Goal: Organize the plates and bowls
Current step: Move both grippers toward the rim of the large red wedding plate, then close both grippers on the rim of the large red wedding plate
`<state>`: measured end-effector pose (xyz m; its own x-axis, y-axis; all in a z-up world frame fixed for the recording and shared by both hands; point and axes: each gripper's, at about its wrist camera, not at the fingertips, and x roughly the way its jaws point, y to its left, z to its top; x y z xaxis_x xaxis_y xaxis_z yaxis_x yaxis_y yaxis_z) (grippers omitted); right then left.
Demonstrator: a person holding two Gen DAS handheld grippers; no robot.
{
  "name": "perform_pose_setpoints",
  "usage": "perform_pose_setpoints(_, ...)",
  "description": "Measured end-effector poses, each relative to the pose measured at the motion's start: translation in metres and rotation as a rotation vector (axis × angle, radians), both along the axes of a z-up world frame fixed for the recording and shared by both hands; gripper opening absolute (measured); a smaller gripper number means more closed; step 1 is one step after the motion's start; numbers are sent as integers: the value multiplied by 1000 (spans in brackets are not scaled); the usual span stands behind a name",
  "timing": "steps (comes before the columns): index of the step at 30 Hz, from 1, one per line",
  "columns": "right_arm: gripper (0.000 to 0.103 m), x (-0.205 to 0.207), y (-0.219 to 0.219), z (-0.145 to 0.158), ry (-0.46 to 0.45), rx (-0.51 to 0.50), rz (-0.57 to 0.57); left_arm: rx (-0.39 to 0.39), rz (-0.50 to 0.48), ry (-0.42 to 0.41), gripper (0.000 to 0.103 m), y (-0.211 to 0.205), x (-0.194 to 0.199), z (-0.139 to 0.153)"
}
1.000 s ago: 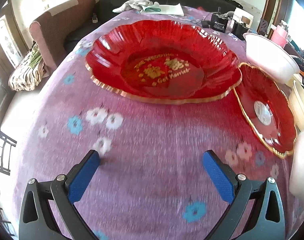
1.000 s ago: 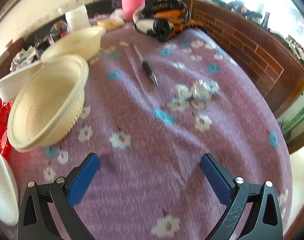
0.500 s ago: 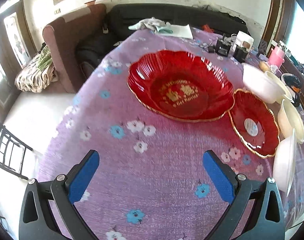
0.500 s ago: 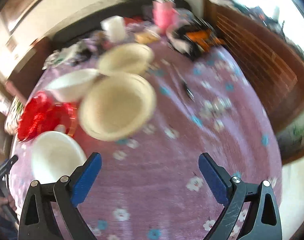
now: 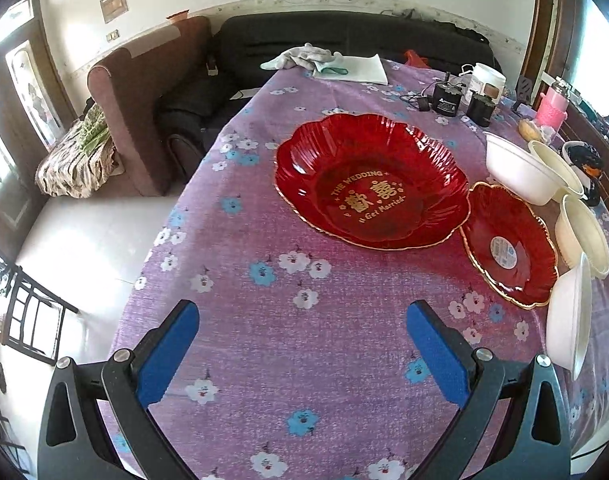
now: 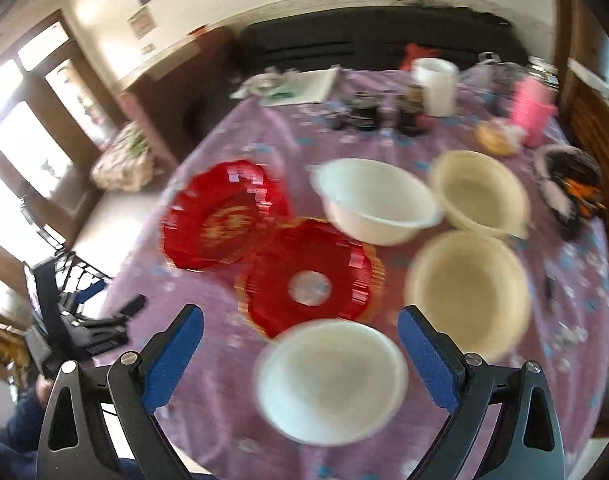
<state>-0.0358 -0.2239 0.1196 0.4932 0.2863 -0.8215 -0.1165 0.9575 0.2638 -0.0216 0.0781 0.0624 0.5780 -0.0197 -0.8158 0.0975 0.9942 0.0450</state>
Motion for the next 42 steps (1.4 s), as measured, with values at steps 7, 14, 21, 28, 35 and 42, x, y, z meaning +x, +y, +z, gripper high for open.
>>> perform_pose_setpoints(7, 99, 45, 50, -7, 58, 22, 89, -12, 18, 9, 103, 13, 5, 5)
perform_pose_setpoints(14, 99, 91, 68, -22, 114, 50, 121, -88, 21, 35, 103, 31, 35, 16)
perform_pose_setpoints(21, 78, 141, 61, -36, 163, 77, 74, -159, 14, 85, 84, 35, 80, 14)
perform_pose_setpoints(28, 61, 178, 59, -72, 233, 66, 42, -252, 24, 178, 51, 35, 126, -7)
perform_pose_setpoints(35, 42, 195, 70, -104, 279, 34, 59, -253, 27, 233, 38, 32, 155, -33)
perform_pose_setpoints(42, 14, 198, 74, -130, 318, 20, 54, -264, 27, 273, 11, 31, 165, -59)
